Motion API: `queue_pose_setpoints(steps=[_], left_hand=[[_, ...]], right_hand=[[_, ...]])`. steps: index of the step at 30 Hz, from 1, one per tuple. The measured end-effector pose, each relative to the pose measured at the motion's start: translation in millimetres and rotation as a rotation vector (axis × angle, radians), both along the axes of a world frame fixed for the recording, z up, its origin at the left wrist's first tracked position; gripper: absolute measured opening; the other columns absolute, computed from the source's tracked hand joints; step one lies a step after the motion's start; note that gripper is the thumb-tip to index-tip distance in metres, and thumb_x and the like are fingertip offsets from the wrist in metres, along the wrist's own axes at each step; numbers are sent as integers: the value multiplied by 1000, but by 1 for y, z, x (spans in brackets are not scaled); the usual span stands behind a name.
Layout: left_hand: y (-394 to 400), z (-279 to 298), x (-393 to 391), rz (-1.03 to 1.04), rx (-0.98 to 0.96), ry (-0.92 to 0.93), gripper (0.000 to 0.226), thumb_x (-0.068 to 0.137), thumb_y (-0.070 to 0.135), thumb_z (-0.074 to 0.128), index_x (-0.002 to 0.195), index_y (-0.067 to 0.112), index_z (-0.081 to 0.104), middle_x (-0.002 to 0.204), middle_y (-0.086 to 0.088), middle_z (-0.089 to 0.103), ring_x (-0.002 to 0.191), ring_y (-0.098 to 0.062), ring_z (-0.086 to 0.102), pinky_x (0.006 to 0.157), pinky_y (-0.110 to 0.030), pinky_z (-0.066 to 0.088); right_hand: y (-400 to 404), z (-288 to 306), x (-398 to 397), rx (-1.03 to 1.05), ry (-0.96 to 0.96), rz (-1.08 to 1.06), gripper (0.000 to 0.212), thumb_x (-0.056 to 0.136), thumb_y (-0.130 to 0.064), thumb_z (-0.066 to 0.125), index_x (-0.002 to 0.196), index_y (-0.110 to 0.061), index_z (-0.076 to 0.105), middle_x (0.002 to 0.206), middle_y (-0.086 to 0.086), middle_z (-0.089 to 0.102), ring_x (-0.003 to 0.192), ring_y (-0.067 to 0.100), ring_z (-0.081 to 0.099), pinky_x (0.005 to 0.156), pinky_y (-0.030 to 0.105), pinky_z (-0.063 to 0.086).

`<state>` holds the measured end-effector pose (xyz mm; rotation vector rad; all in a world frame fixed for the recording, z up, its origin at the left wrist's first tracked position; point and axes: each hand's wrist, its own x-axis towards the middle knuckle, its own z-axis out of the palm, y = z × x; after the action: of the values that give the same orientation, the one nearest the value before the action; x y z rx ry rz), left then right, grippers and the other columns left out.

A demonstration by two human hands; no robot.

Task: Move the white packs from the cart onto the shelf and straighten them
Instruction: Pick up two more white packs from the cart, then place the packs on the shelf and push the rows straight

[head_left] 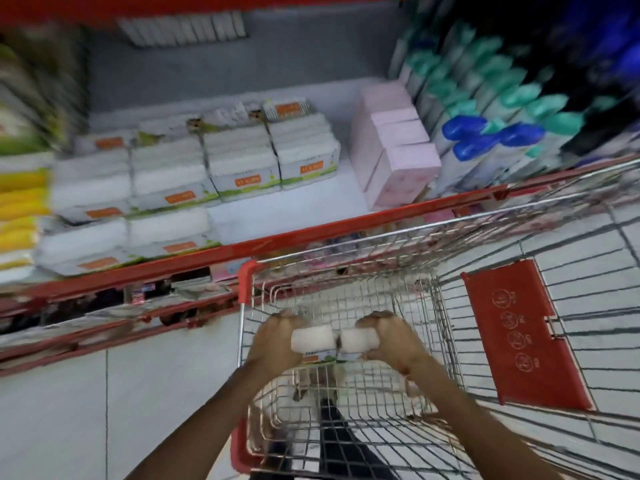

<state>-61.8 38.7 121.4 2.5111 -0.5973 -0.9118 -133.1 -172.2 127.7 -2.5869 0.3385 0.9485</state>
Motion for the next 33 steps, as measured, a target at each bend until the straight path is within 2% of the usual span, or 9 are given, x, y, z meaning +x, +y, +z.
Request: queue_pose_setpoints(steps=[5,8,11,14,19,24,30,33], left_hand=[[15,54,33,57,-83,-138,61,60,16,82,117,26,65,117,-2,63,108,-22,59,89,-35,51],[25,84,55,96,-144,-208,65,57,17,85,118,25,65,113,0,62,108,-20,56,89,-32,47],[34,113,80,141,-185,-302,66,57,18,87,118,23,64,113,1,63,105,-19,59,89,-29,47],[35,137,102,196,-204,-329,67,58,20,88,121,20,63,117,0,63,106,-18,59,91,-29,48],[23,153,134,238,-212,-368,68,59,19,88,122,18,62,118,-3,63,107,-19,58,85,-22,43],[5,145,152,219,-170,-352,71,60,12,87,125,16,59,124,-5,61,112,-21,58,96,-28,47],[-3,126,160,195,-108,-340,70,64,10,84,128,16,56,130,-5,58,116,-21,57,100,-26,45],[-2,119,161,199,-90,-310,72,63,12,86,128,17,56,130,-5,58,116,-20,57,101,-27,46]], right_hand=[[9,55,35,-99,-155,-19,64,68,-47,79,123,-22,59,120,6,66,108,23,61,91,34,54],[13,91,57,-81,-314,-8,62,65,-39,83,122,-27,61,121,2,66,110,23,61,94,34,53],[15,129,79,-54,-471,-6,62,64,-31,85,122,-24,63,121,3,66,113,23,60,98,32,49],[16,156,102,-55,-549,-11,63,65,-31,85,123,-23,62,125,1,64,116,21,58,99,33,49],[16,175,147,-78,-612,10,67,65,-30,85,126,-24,59,128,3,62,118,21,57,101,32,47],[13,162,175,-134,-541,57,65,67,-26,85,127,-22,59,130,3,62,118,21,58,100,28,45],[10,134,192,-135,-440,113,68,67,-20,85,129,-22,57,134,1,60,121,22,56,106,35,45],[11,130,193,-145,-419,135,65,71,-17,82,130,-23,55,137,-1,57,123,21,55,108,34,44]])
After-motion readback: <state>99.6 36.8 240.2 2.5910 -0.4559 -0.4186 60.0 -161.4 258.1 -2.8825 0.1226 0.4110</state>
